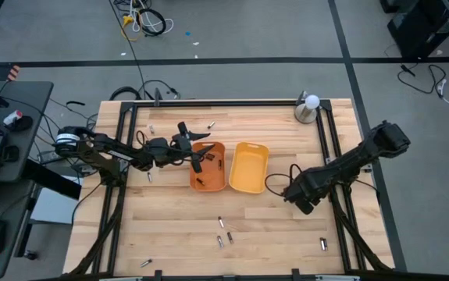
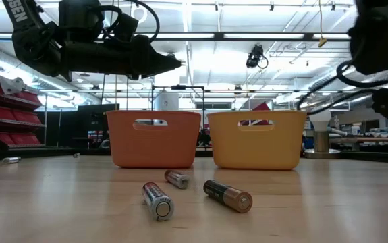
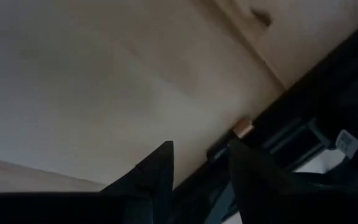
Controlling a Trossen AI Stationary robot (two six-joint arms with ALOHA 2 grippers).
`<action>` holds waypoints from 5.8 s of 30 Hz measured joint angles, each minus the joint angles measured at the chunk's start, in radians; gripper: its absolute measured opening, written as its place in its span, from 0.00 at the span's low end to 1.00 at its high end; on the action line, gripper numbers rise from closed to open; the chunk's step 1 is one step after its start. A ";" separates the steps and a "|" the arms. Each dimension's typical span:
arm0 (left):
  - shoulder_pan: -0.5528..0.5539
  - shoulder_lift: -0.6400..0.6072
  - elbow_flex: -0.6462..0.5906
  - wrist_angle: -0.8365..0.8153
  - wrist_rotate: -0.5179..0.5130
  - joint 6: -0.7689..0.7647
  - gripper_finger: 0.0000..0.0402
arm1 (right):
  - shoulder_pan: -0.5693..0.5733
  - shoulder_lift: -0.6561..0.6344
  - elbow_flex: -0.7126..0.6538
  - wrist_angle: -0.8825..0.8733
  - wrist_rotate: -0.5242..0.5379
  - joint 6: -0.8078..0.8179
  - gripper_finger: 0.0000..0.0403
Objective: Sort batteries
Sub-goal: Put the black battery into the orange bin
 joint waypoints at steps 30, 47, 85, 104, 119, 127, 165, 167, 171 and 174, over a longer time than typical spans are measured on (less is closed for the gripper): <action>0.000 0.000 0.043 -0.029 0.000 0.049 0.49 | -0.015 0.389 -0.001 -0.021 -0.126 -0.604 0.35; 0.000 0.000 0.066 -0.046 -0.001 0.025 0.49 | -0.064 0.461 0.046 -0.060 0.026 -1.002 0.54; 0.013 0.000 0.106 -0.085 -0.004 0.019 0.49 | -0.258 0.224 0.059 -0.080 0.165 -0.782 0.67; 0.013 0.000 0.106 -0.105 -0.004 0.000 0.49 | -0.270 0.225 -0.042 0.022 0.080 -0.841 0.61; 0.028 0.000 0.106 -0.106 -0.004 0.001 0.49 | -0.271 0.246 -0.038 0.049 0.065 -0.905 0.29; 0.028 0.000 0.106 -0.107 -0.004 0.000 0.49 | -0.303 0.246 -0.039 0.045 0.080 -0.882 0.03; 0.034 -0.160 0.297 -0.754 -0.067 -0.033 0.49 | -0.507 0.026 0.272 1.005 0.243 -1.140 0.03; 0.034 -0.199 0.297 -0.796 -0.067 -0.041 0.49 | -0.533 0.104 0.326 1.068 0.228 -1.176 0.03; 0.033 -0.268 0.297 -0.891 -0.074 -0.068 0.49 | -0.563 0.255 0.432 1.151 0.163 -1.187 0.03; 0.032 -0.297 0.297 -0.972 -0.093 -0.103 0.49 | -0.566 0.336 0.490 1.156 0.138 -1.180 0.06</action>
